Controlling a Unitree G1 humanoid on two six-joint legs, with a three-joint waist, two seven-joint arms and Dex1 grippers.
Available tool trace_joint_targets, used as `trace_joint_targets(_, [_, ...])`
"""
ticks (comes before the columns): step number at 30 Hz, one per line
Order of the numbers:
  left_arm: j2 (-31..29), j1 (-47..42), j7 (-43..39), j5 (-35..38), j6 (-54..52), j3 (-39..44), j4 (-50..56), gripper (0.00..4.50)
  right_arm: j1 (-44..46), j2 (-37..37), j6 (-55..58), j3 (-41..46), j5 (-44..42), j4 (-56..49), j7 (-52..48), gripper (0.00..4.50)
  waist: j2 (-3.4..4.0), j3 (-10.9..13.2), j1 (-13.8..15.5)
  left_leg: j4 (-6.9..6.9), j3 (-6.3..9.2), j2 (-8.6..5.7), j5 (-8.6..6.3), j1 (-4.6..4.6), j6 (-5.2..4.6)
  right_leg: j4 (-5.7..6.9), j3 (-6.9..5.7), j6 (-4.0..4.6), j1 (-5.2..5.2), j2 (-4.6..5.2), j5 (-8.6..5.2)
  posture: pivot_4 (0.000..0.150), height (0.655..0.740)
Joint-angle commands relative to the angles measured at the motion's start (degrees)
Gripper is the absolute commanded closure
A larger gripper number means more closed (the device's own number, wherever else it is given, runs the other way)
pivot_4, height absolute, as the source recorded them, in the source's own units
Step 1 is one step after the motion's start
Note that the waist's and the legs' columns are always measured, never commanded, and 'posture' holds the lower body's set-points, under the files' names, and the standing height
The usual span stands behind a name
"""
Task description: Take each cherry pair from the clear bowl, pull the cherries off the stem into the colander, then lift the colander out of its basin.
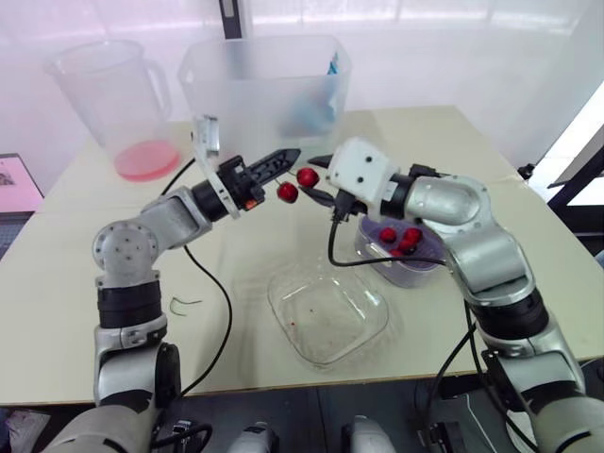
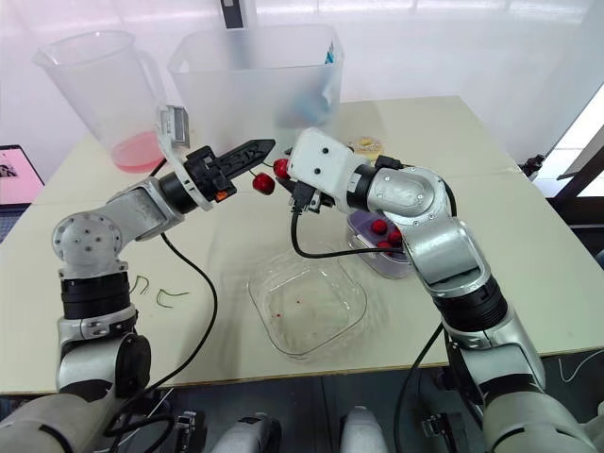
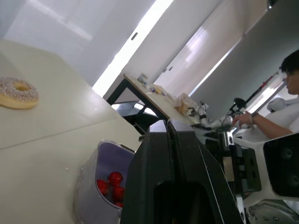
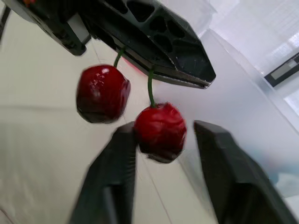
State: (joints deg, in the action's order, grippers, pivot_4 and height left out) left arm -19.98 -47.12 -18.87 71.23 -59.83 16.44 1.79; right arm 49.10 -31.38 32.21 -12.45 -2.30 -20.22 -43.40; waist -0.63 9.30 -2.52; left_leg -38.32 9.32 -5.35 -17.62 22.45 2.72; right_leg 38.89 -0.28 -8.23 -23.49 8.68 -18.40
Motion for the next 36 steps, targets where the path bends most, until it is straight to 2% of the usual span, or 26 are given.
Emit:
trace_joint_targets(1, [-1.73,-1.32,-2.2,0.25,-0.3,0.22,0.16,4.5,-0.81,-1.95,1.52,3.38,-3.75,-3.93,-2.74,0.48,0.0,0.0,0.12,0.0,0.01,-0.01,0.0,0.0,0.0,-0.01,0.0,0.0,0.01,0.0,0.0,0.15,0.74])
trace_joint_targets(2, [-2.04,-1.36,-2.6,0.23,-0.37,0.14,0.0,4.5,-1.29,-2.45,2.07,3.62,-4.56,-4.39,-3.34,0.02,0.0,0.0,0.11,0.0,0.03,-0.02,0.0,0.0,0.0,-0.01,0.0,0.0,0.02,0.01,0.0,0.15,0.74])
trace_joint_targets(4, [-3.83,-1.32,-5.77,-0.8,-0.71,-1.09,0.01,4.5,-3.63,-4.12,4.31,5.54,-8.51,-5.82,-6.06,0.02,0.0,0.0,0.11,0.0,0.03,-0.02,0.0,0.0,0.0,-0.02,0.0,0.0,0.03,0.01,0.0,0.15,0.74])
trace_joint_targets(7, [-7.31,-1.14,-12.9,-1.89,-1.69,-3.29,0.55,4.5,-6.16,-6.22,13.01,12.2,-19.98,-6.98,-10.9,0.02,0.0,0.0,0.06,0.01,0.03,-0.02,0.0,0.0,0.0,-0.03,0.0,0.0,0.03,0.01,0.0,0.15,0.74])
trace_joint_targets(10, [-10.9,-0.52,-21.14,-3.95,-1.86,-6.81,2.19,4.5,-5.33,-5.68,24.51,19.38,-33.8,-6.14,-12.32,0.02,0.0,0.0,-0.05,0.03,0.03,-0.01,0.0,0.0,0.0,-0.04,0.0,0.0,0.03,0.0,0.0,0.15,0.74])
trace_joint_targets(12, [-12.88,0.27,-26.32,-5.8,-1.49,-9.67,3.75,4.5,-4.42,-6.72,27.23,19.96,-37.9,-5.33,-13.55,0.02,0.01,0.0,-0.12,0.05,0.02,0.03,0.0,-0.01,0.0,-0.08,0.0,0.0,0.03,-0.04,0.0,0.15,0.74])
trace_joint_targets(17, [-13.69,0.9,-32.84,-6.4,-2.05,-12.92,6.18,4.5,-1.65,-8.43,28.37,15.1,-39.75,-3.46,-15.02,0.02,0.01,0.0,-0.02,0.08,0.02,0.04,0.0,-0.04,0.0,-0.42,0.0,0.0,0.1,-0.04,0.0,0.15,0.74])
trace_joint_targets(28, [-11.1,1.42,-32.05,-7.84,-1.57,-12.41,6.87,4.5,-0.44,-6.89,28.8,9.0,-41.89,-3.58,-13.29,0.02,0.0,0.0,0.02,0.06,0.04,0.03,0.0,-0.03,0.0,-0.45,-0.02,0.0,0.14,-0.03,0.0,0.15,0.74])
trace_joint_targets(31, [-10.73,1.69,-30.89,-8.24,-1.34,-11.95,6.92,4.5,-0.58,-6.71,28.62,8.22,-41.72,-3.79,-12.33,0.81,0.0,0.0,0.03,0.06,0.04,0.03,0.0,-0.03,0.0,-0.45,-0.02,0.0,0.13,-0.03,0.0,0.15,0.74])
trace_joint_targets(33, [-10.39,1.67,-29.36,-7.71,-1.68,-11.26,7.23,4.5,-0.73,-7.29,28.05,7.47,-40.76,-3.85,-11.91,1.78,0.0,0.0,0.02,0.06,0.04,0.03,0.0,-0.03,0.0,-0.45,-0.02,0.0,0.13,-0.03,0.0,0.15,0.74])
trace_joint_targets(36, [-10.01,1.54,-28.09,-6.62,-2.31,-10.7,7.8,4.5,-0.96,-7.37,28.06,7.57,-40.96,-3.75,-11.09,1.78,0.0,0.0,0.06,0.06,0.04,0.03,0.0,-0.03,0.0,-0.45,-0.02,0.0,0.13,-0.02,0.0,0.15,0.74])
